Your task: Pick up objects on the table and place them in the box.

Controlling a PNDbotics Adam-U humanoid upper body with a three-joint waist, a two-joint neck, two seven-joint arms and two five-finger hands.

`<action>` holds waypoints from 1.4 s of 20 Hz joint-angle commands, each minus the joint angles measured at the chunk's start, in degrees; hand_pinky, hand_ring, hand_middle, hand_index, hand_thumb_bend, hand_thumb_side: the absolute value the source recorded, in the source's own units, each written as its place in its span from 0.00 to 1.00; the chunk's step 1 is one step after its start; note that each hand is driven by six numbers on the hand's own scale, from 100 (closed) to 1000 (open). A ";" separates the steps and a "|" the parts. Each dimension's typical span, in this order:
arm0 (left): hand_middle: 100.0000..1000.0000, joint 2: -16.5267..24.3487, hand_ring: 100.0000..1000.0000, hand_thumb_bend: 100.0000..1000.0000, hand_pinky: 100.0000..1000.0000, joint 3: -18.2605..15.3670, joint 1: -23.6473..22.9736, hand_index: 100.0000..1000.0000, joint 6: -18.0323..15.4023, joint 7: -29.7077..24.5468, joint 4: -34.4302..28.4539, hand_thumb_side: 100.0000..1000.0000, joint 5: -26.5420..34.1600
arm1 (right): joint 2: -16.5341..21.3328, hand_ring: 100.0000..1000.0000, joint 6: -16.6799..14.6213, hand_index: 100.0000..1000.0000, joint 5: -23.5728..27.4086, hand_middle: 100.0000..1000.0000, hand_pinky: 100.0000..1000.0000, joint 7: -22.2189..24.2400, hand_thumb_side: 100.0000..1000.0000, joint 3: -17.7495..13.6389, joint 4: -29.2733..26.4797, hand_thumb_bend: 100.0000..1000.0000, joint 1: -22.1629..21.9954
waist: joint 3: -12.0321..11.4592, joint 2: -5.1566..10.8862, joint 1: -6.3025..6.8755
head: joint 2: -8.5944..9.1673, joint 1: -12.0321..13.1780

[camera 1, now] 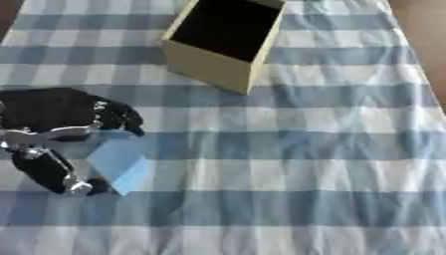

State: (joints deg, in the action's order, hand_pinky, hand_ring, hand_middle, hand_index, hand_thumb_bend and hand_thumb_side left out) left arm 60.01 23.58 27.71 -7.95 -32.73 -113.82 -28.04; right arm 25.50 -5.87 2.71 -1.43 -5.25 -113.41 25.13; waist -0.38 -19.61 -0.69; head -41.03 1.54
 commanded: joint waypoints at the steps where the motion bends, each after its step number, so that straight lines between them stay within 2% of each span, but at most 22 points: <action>1: 0.86 1.21 0.79 0.44 0.63 -1.36 0.39 0.89 -0.13 0.43 -0.77 0.16 -0.80 | 1.47 0.67 -0.02 0.76 0.37 0.63 0.70 -0.28 1.00 -0.66 -1.02 0.00 0.32 | -0.01 0.79 0.09 | -0.15 -0.15; 9: 0.86 0.82 0.80 0.46 0.64 0.71 1.57 0.89 1.47 -3.22 -0.77 0.15 -3.23 | 1.39 0.67 0.02 0.76 0.71 0.63 0.70 -0.07 1.00 -0.54 -0.94 0.00 0.44 | 0.45 0.33 0.06 | 0.85 0.09; 17: 0.80 -0.02 0.78 0.43 0.62 2.48 3.20 0.85 3.11 -6.47 -0.77 0.14 -4.12 | 1.23 0.68 0.09 0.77 0.98 0.62 0.70 0.03 1.00 -0.54 -0.87 0.00 0.32 | 0.67 0.17 0.21 | 1.16 0.24; 18: 0.73 -0.12 0.75 0.41 0.58 2.54 3.29 0.82 3.33 -6.37 -0.77 0.12 -4.25 | 1.21 0.68 0.11 0.77 1.00 0.62 0.70 0.06 1.00 -0.53 -0.86 0.00 0.31 | 0.67 0.17 0.21 | 1.23 0.21; 19: 0.72 -0.23 0.74 0.41 0.58 2.61 3.36 0.81 3.57 -6.16 -0.77 0.12 -4.35 | 1.19 0.68 0.12 0.77 1.02 0.62 0.70 0.09 1.00 -0.52 -0.85 0.00 0.27 | 0.67 0.17 0.20 | 1.28 0.19; 22: 0.60 -0.44 0.70 0.38 0.53 2.86 3.56 0.73 3.92 -5.62 -0.77 0.10 -4.67 | 1.14 0.68 0.14 0.77 1.06 0.62 0.70 0.13 1.00 -0.54 -0.82 0.00 0.20 | 0.65 0.19 0.20 | 1.41 0.18; 25: 0.55 -0.65 0.64 0.35 0.47 2.83 3.76 0.68 4.17 -4.90 -0.77 0.06 -5.43 | 1.06 0.68 0.15 0.76 1.09 0.62 0.70 0.19 1.00 -0.54 -0.81 0.00 0.14 | 0.61 0.21 0.17 | 1.51 0.15; 26: 0.52 -0.70 0.58 0.31 0.41 2.82 3.74 0.65 4.29 -4.60 -0.77 0.03 -5.72 | 1.06 0.68 0.15 0.76 1.10 0.62 0.70 0.20 1.00 -0.55 -0.81 0.00 0.13 | 0.61 0.20 0.15 | 1.61 0.12; 27: 0.52 -0.74 0.58 0.30 0.41 2.82 3.68 0.65 4.42 -4.29 -0.77 0.03 -5.93 | 1.07 0.68 0.15 0.76 1.10 0.62 0.70 0.20 1.00 -0.55 -0.80 0.00 0.12 | 0.62 0.19 0.14 | 1.67 0.09; 28: 0.51 -0.80 0.55 0.26 0.38 2.86 3.58 0.64 4.57 -4.04 -0.77 0.01 -5.97 | 1.08 0.68 0.14 0.76 1.10 0.62 0.70 0.21 1.00 -0.56 -0.79 0.00 0.10 | 0.63 0.18 0.13 | 1.67 0.05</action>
State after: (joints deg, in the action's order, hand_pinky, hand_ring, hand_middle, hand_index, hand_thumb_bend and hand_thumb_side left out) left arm 58.46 26.95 30.69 -3.56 -37.30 -113.83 -33.44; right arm 25.50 -5.74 3.60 -1.30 -5.30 -113.41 24.73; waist 0.29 -20.45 -0.62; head -39.90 1.63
